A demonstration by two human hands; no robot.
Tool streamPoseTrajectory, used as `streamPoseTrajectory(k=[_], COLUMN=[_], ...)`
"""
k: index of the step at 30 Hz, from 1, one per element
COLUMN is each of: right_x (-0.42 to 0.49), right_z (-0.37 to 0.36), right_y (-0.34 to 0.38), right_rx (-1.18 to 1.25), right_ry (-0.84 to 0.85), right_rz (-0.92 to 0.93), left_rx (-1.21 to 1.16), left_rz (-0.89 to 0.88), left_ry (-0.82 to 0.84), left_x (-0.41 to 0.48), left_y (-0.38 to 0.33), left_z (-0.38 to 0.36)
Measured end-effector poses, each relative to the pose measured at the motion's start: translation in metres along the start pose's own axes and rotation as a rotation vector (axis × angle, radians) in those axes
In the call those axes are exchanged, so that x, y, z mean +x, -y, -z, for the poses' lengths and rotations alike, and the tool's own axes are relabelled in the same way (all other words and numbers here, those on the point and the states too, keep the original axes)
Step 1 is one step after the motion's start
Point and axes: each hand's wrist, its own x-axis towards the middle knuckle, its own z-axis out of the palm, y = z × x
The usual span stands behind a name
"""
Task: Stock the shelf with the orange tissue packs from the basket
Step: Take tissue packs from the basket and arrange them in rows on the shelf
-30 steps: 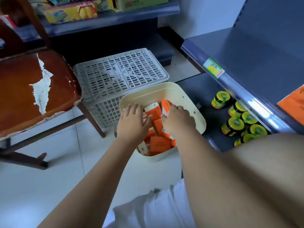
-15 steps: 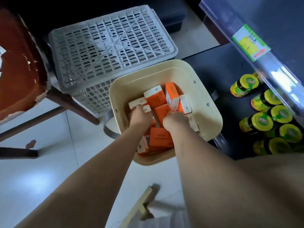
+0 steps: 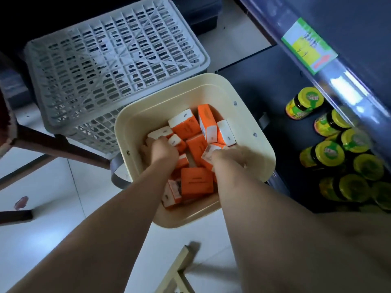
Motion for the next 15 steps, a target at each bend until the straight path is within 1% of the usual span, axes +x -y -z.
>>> streamPoseTrajectory(k=[2,6,7,9,10,12,13,15], right_x=[-0.030,-0.063,-0.064,-0.061,-0.064,-0.081,-0.094,-0.108], right_z=[0.026,0.062,0.066,0.070,0.075,0.092,0.103,0.121], right_y=[0.007,0.015,0.018,0.022,0.025,0.028,0.029,0.029], right_rx=[0.064,0.101,0.155,0.234,0.265,0.348,0.415,0.567], right_ry=[0.014,0.097,0.128,0.184,0.231,0.302,0.348,0.430], right_rz=[0.020,0.089,0.097,0.130,0.140,0.148,0.151,0.160], left_rx=[-0.066,-0.200,-0.254,-0.412,-0.528,-0.751,-0.827,-0.922], left_rz=[-0.003,-0.006,-0.001,0.025,0.052,0.143,0.184,0.182], left_ry=[0.101,0.062,0.064,0.112,0.159,0.261,0.287,0.299], left_x=[-0.009,-0.018,-0.021,-0.035,-0.041,-0.057,-0.067,-0.082], left_y=[-0.013,-0.025,-0.027,-0.038,-0.043,-0.055,-0.060,-0.068], left_z=[0.022,0.057,0.063,0.077,0.082,0.093,0.099,0.106])
